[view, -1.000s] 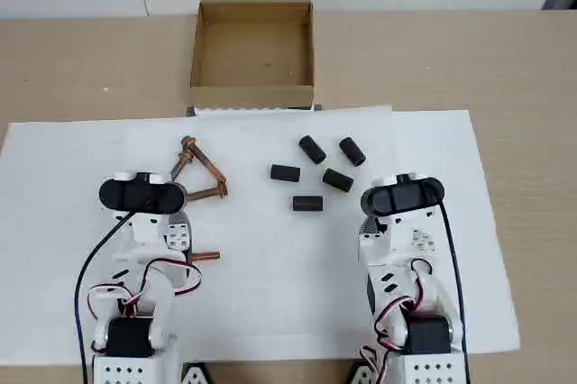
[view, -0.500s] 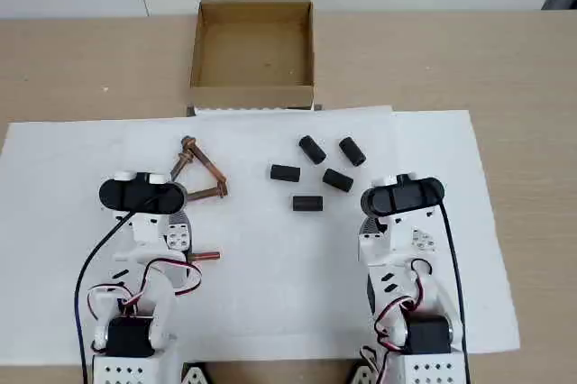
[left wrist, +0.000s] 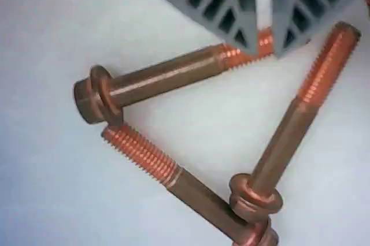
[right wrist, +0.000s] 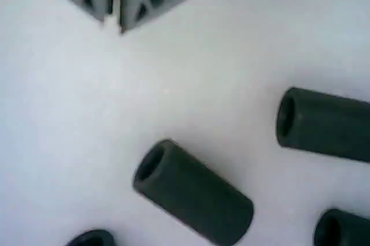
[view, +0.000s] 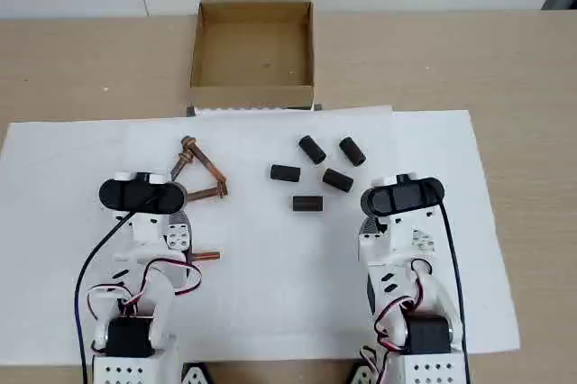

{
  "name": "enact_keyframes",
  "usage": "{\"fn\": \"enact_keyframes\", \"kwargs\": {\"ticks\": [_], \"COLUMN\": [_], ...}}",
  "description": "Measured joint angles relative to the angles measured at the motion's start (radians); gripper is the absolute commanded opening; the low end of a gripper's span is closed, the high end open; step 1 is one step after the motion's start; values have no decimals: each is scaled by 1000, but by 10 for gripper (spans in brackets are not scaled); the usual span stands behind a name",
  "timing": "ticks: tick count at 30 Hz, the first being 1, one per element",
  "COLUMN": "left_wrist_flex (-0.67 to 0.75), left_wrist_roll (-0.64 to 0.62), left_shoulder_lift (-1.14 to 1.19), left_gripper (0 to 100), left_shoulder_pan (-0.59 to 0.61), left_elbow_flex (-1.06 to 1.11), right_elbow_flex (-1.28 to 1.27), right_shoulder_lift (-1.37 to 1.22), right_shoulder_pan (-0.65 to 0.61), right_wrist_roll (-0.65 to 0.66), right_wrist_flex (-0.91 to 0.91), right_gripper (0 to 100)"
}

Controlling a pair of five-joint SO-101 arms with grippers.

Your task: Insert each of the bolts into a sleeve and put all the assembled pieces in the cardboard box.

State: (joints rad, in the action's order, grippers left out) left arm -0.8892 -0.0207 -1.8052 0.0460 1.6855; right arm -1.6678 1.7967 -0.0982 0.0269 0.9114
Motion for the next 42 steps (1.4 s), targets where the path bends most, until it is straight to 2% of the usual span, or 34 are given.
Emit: {"fn": "enact_keyframes", "kwargs": {"ticks": [27, 35, 42], "left_wrist_flex": [-14, -222, -350], "left_wrist_roll": [2, 2, 2], "left_shoulder_lift": [0, 0, 0], "left_gripper": [6, 7, 6], "left_shoulder_pan": [0, 0, 0], "left_elbow_flex": [-5, -181, -359], "right_elbow_flex": [3, 242, 427], "right_shoulder_lift": [0, 0, -23], "right_shoulder_pan": [3, 14, 14], "right_wrist_roll": [0, -60, -63], "right_wrist_flex": [28, 190, 288], "right_gripper": [3, 3, 3]}}
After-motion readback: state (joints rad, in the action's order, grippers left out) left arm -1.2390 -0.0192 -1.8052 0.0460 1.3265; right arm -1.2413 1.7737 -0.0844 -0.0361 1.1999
